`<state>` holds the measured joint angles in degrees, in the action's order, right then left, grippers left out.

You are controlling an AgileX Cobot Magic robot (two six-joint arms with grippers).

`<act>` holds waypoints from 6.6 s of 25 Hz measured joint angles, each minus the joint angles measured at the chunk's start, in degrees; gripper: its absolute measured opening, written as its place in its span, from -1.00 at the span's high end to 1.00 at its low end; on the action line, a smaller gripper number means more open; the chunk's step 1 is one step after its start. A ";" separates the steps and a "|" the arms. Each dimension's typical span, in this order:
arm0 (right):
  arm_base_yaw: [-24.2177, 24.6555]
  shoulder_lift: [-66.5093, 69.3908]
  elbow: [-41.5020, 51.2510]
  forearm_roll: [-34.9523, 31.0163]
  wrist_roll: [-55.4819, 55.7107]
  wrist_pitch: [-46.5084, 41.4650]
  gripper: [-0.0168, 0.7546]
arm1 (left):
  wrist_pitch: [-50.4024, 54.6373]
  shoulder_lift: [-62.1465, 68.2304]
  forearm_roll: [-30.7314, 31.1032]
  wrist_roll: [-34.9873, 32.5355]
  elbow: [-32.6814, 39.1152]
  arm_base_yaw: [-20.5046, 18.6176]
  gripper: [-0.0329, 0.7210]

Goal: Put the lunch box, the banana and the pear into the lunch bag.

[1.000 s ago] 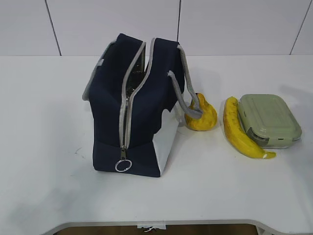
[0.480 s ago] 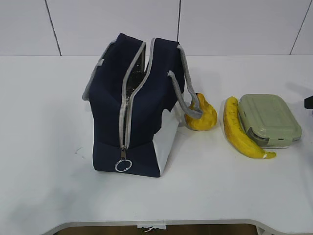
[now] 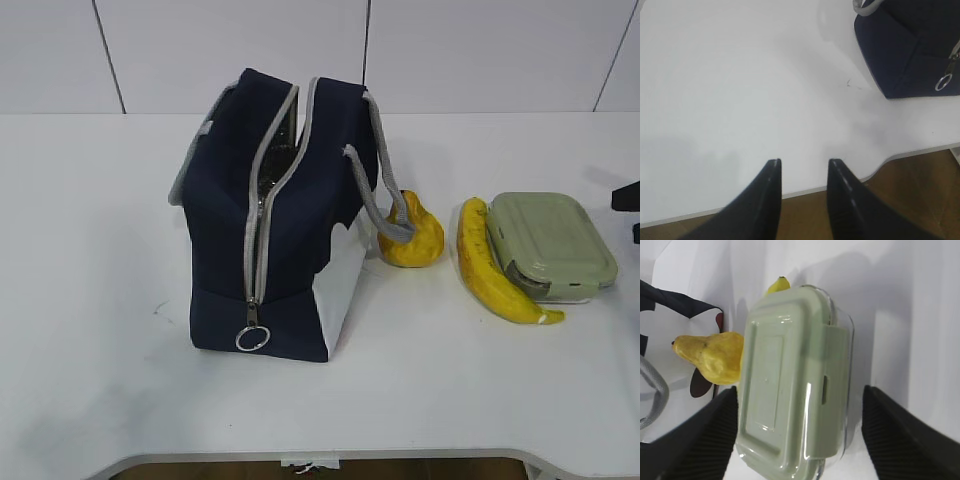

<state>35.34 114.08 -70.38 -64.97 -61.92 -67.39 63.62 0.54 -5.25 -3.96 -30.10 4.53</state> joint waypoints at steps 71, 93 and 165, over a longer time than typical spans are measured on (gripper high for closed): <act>-5.97 7.28 -1.02 -3.44 -2.52 1.18 -0.20 | 0.00 0.00 0.00 0.00 0.00 0.00 0.28; -5.97 7.28 -1.02 -4.17 -0.77 0.95 -0.05 | 0.00 0.00 0.00 0.00 0.00 0.00 0.28; -37.92 -13.16 -19.16 -4.53 36.90 7.94 -0.04 | -13.03 93.70 -43.78 -32.08 -42.09 11.76 -0.02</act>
<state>-2.58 100.92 -89.54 -69.51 -25.02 -59.46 50.59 94.24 -49.03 -36.05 -72.19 16.29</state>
